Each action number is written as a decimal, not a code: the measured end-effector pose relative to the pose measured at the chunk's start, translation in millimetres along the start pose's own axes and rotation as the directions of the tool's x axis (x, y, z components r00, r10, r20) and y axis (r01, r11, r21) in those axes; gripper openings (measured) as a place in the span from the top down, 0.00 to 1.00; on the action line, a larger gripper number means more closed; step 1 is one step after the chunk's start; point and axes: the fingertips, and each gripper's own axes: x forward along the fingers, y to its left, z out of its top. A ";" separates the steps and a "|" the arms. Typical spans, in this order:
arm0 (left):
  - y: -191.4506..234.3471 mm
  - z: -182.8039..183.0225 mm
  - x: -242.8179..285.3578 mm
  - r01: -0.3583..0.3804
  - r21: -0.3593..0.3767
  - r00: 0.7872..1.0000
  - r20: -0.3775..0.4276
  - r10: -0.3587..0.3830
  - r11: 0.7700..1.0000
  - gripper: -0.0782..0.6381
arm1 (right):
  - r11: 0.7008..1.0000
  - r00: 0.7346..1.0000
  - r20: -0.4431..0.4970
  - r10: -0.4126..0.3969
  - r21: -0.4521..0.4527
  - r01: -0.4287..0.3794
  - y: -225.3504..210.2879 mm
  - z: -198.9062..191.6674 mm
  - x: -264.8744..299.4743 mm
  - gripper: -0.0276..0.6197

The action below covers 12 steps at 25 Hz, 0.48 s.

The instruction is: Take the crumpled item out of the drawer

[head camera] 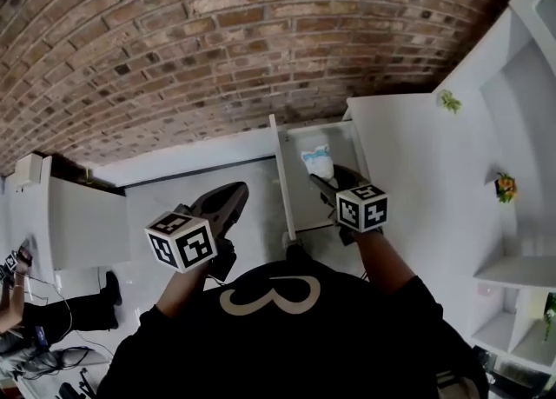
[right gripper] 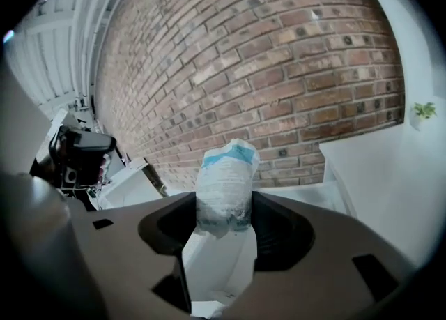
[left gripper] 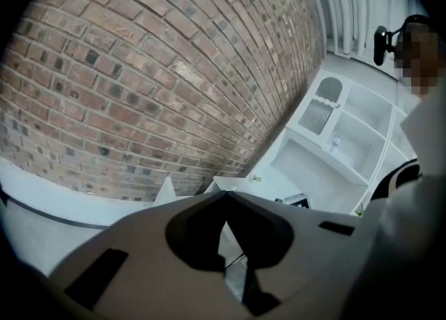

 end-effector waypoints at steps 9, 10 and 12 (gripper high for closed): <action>-31.4 17.1 -40.3 0.036 0.054 0.995 0.092 -0.041 0.998 0.89 | 0.989 0.975 0.172 0.141 -0.079 -0.129 84.2 60.1 -73.8 0.59; -36.7 18.8 -43.6 0.046 0.064 0.994 0.099 -0.052 0.997 0.89 | 0.986 0.970 0.188 0.154 -0.089 -0.139 92.7 64.8 -82.4 0.59; -47.8 22.3 -49.5 0.064 0.089 0.991 0.111 -0.074 0.994 0.89 | 0.982 0.960 0.219 0.176 -0.105 -0.156 106.5 73.5 -98.4 0.59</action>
